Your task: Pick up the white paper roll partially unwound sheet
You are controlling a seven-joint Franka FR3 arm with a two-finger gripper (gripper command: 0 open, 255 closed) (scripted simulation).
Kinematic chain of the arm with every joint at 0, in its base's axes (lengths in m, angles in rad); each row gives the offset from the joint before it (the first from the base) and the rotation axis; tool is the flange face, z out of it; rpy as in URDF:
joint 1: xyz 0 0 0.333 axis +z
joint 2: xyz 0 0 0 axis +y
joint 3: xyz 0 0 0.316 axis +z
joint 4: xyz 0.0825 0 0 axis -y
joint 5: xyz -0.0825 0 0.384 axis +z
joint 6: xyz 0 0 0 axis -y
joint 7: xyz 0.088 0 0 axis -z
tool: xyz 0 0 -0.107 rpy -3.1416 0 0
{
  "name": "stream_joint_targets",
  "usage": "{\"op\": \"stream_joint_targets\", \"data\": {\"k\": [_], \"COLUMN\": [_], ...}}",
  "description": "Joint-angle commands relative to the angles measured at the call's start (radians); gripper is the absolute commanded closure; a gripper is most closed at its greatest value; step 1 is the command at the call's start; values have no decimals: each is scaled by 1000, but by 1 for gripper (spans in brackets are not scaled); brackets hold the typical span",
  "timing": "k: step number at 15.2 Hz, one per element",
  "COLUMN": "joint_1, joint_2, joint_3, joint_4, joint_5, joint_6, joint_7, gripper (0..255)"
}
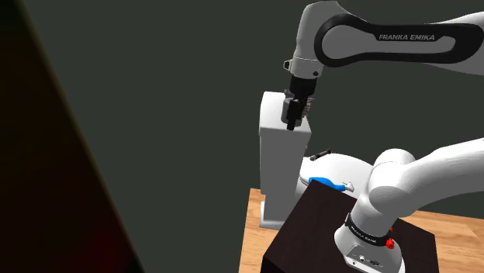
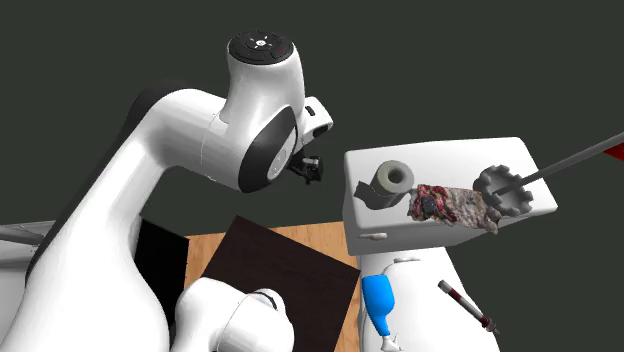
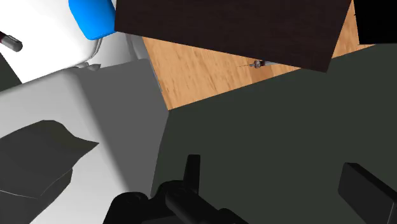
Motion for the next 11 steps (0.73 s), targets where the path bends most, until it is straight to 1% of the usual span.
{"op": "stream_joint_targets", "data": {"k": [1, 6, 11], "joint_1": [0, -61, -112], "joint_2": [0, 88, 189], "joint_3": [0, -87, -170], "joint_4": [0, 55, 129], "joint_5": [0, -59, -103], "joint_6": [0, 31, 59], "joint_7": [0, -56, -109], "gripper": [0, 0, 0]}}
